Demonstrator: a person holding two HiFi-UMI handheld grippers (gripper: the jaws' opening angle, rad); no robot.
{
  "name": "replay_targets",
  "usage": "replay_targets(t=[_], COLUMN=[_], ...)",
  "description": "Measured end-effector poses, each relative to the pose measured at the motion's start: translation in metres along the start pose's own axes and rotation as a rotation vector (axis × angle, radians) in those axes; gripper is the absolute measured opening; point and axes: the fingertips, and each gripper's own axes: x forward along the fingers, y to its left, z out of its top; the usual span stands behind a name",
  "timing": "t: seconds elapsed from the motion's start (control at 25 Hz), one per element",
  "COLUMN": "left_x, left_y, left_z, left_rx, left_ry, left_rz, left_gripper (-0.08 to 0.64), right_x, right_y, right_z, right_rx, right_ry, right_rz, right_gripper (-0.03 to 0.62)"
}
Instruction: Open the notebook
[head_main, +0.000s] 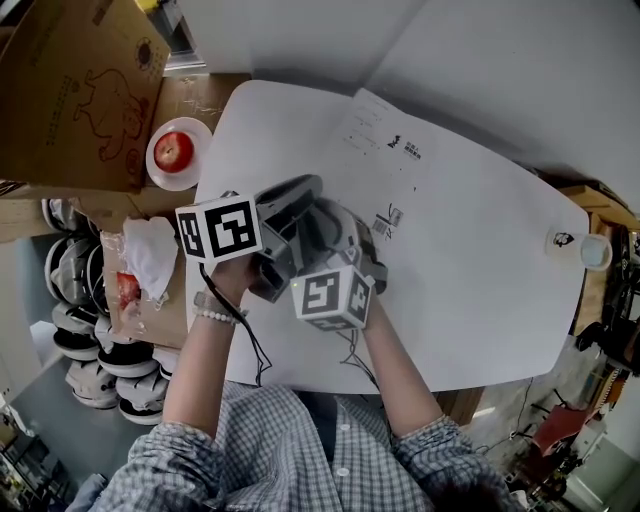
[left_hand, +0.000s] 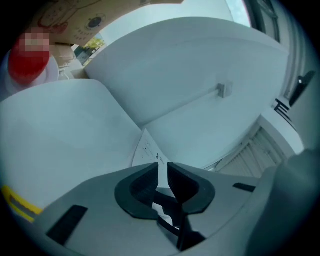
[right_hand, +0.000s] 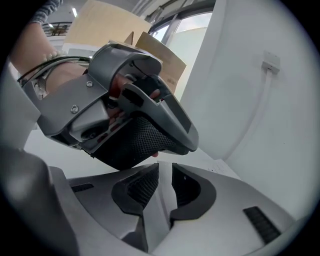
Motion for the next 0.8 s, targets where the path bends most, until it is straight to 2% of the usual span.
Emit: replay_targets(t=[0.08, 0.24, 0.44, 0.68, 0.8], left_x=[0.002, 0.0, -0.008, -0.019, -0.021], left_y=[0.0, 0.007, 0.018, 0.029, 0.032], left_z=[-0.001, -0.002, 0.002, 0.01, 0.01], left_rx=[0.025, 0.022, -0.021, -0.048, -0.048], left_ry=[0.018, 0.027, 0.001, -0.037, -0.037], left_rz=[0.005, 0.022, 0.044, 0.067, 0.077], left_gripper=[0.06, 0.06, 0.06, 0.06, 0.06], right_x=[0.002, 0.009, 0.014, 0.014, 0.015], right_y=[0.0, 0.004, 0.01, 0.009, 0.008], right_z=[-0.002, -0.01, -0.014, -0.021, -0.022], right_rx=[0.003, -0.01, -0.149, -0.096, -0.1], right_ry=[0.007, 0.034, 0.057, 0.073, 0.08], right_rz=[0.001, 0.032, 0.021, 0.052, 0.069], right_gripper=[0.066, 0.075, 0.075, 0.1, 0.1])
